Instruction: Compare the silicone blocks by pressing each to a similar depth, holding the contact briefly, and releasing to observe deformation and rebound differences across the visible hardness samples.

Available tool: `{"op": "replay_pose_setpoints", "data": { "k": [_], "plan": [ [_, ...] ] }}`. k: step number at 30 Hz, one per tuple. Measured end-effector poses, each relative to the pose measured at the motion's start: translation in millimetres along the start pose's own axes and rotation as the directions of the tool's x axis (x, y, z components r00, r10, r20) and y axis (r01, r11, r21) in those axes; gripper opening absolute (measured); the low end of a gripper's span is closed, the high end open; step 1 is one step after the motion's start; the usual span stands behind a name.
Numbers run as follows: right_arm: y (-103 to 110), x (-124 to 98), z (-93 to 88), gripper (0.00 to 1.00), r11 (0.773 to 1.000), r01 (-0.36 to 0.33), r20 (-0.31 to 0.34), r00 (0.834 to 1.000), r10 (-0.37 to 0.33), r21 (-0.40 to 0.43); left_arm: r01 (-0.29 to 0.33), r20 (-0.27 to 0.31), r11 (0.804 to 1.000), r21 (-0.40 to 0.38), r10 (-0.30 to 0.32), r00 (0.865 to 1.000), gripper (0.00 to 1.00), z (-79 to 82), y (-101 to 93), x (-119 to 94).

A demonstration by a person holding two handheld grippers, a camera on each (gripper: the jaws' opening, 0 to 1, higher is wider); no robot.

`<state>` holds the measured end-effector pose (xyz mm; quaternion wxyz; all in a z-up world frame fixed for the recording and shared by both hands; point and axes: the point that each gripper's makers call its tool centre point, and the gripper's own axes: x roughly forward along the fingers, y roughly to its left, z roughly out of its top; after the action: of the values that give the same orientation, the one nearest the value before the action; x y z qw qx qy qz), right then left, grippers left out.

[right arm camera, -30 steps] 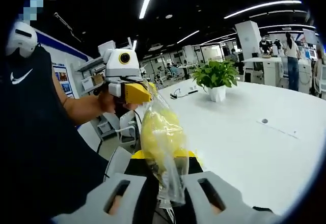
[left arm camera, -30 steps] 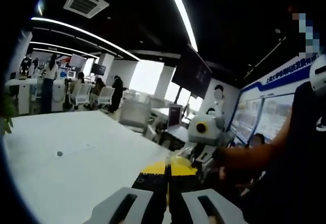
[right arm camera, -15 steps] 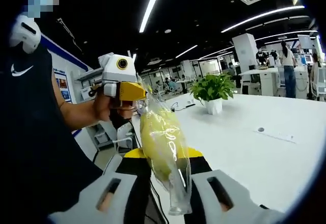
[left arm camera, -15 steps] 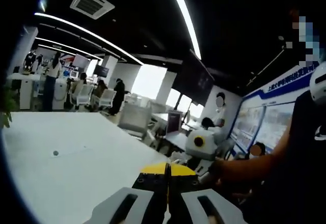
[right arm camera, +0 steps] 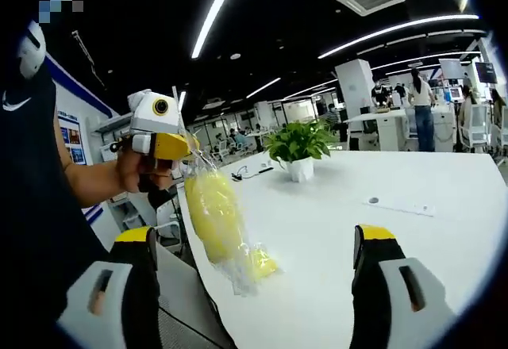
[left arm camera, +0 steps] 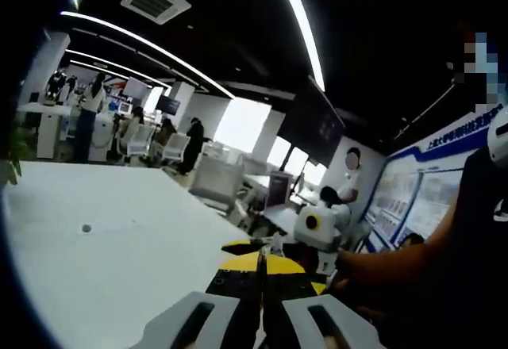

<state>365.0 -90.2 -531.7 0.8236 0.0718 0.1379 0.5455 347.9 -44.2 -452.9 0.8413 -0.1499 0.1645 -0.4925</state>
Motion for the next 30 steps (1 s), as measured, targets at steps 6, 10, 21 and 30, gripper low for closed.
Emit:
{"op": "replay_pose_setpoints", "data": {
  "k": [6,10,21,30],
  "plan": [
    [-13,-14,-14.3,0.97,0.998,0.06,-0.014,0.998,-0.06,0.011,-0.014,-0.002,0.999,-0.038,0.014,1.0,0.0,-0.5,7.2,0],
    [-20,-22,-25.5,0.96,0.995,0.092,-0.024,0.996,-0.091,0.035,-0.017,0.002,0.995,-0.098,0.017,1.0,0.0,-5.6,15.0,-2],
    [-25,-49,-57.0,0.96,0.978,0.205,0.007,0.979,-0.205,0.035,-0.052,0.005,0.975,-0.216,0.054,0.999,0.0,-40.1,47.4,3],
    [-29,-59,-83.2,0.96,0.961,0.269,-0.035,0.963,-0.267,0.064,-0.061,0.005,0.942,-0.329,0.066,0.998,0.0,-67.7,67.9,14]
  ]
}}
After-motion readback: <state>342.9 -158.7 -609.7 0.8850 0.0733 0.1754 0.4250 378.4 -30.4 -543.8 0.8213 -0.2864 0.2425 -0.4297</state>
